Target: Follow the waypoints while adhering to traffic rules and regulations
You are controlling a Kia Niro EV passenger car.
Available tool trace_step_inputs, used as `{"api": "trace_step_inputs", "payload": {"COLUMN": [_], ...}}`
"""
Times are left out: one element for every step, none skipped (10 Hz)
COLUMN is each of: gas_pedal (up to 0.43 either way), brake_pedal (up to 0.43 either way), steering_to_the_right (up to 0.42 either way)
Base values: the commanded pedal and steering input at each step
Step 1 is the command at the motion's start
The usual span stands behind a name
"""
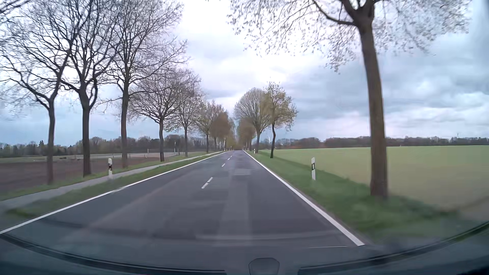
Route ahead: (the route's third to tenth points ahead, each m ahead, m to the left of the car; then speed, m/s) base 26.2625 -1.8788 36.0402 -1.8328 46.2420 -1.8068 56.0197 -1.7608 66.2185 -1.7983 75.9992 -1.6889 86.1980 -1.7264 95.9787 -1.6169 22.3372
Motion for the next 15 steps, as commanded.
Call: {"api": "trace_step_inputs", "payload": {"gas_pedal": [0.000,0.000,0.000,0.000,0.000,0.000,0.000,0.000,0.000,0.000,0.000,0.000,0.000,0.000,0.000], "brake_pedal": [0.000,0.000,0.000,0.000,0.000,0.000,0.000,0.000,0.000,0.000,0.000,0.000,0.000,0.000,0.000], "steering_to_the_right": [-0.006,-0.006,-0.006,-0.006,-0.006,-0.005,-0.004,-0.004,-0.004,-0.003,-0.003,-0.003,-0.003,-0.003,-0.003]}}
